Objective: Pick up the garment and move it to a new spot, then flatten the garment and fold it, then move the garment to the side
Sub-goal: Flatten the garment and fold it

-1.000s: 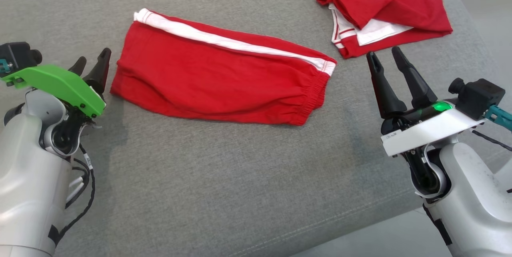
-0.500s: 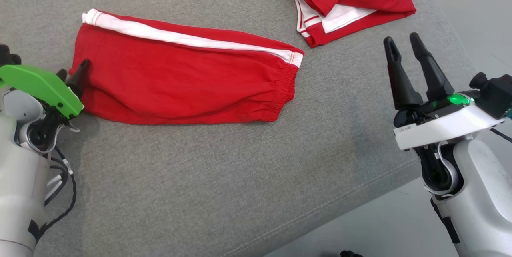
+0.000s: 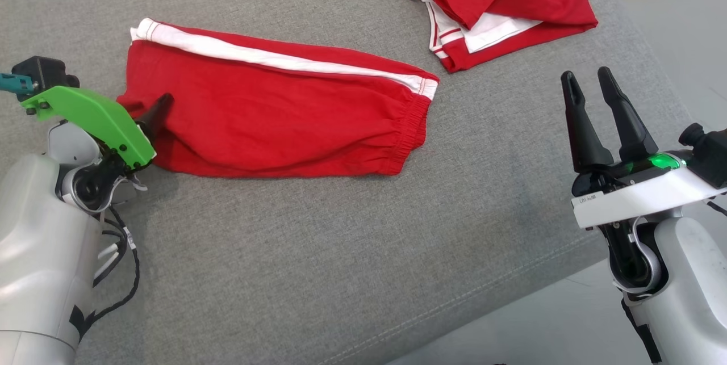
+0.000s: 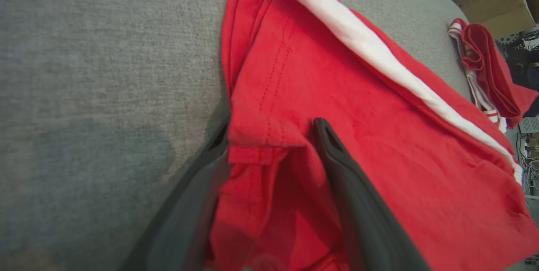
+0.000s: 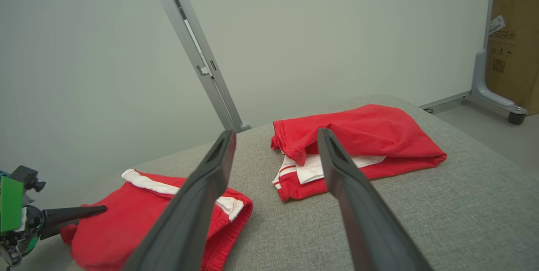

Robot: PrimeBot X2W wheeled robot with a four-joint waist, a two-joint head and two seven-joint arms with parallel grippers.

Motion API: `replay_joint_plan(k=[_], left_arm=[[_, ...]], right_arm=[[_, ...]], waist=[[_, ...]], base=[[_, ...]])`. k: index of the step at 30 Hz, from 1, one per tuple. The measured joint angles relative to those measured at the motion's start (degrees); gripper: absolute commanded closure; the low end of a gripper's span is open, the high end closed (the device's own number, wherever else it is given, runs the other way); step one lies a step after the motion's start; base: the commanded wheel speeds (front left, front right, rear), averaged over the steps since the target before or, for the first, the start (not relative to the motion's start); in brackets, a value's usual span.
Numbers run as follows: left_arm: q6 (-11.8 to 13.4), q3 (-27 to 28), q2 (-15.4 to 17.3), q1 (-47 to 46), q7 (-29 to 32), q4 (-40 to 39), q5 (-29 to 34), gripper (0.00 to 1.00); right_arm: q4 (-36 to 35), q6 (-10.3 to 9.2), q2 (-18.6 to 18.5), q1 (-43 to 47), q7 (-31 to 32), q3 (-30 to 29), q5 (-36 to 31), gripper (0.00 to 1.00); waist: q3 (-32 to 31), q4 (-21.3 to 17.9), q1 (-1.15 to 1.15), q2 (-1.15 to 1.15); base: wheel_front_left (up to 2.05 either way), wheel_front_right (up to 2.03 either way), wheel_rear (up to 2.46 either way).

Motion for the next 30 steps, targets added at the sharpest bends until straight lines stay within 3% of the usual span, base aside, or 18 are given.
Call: replay_joint_plan(k=[2,8,15,23,30], left_arm=[[0.00,-0.02,-0.49,0.00,-0.07,0.18,0.00,1.00],[-0.20,0.62,-1.41,0.03,-0.91,1.15,-0.63,1.00],[-0.65,1.88,-4.71,0.35,-3.78,-0.16,-2.42,1.00],[-0.67,2.74,-8.62,6.14,-9.42,-0.94,-3.87,1.00],[-0.70,1.58,-9.98,9.88,-14.26,-3.14,-2.68,1.00]], right_arm=[[-0.15,0.00,0.00,0.37,0.00,0.04,-0.27,0.00],[-0.49,0.00,-0.22,1.20,0.00,-0.52,-0.37,0.00],[-0.52,0.00,-0.57,2.41,0.00,-1.10,-0.40,0.00],[0.30,0.00,-2.46,2.69,0.00,-0.43,-0.96,0.00],[1.86,0.00,-4.49,2.82,0.01,1.43,-0.96,0.00]], waist=[[-0.36,0.37,0.00,0.00],[-1.30,1.84,0.00,0.00],[-2.12,4.33,0.00,0.00],[-4.38,9.80,0.00,0.00],[-6.99,14.64,0.00,0.00]], base=[[0.00,0.00,0.00],[0.00,0.00,0.00],[0.00,0.00,0.00],[0.00,0.00,0.00],[0.00,0.00,0.00]])
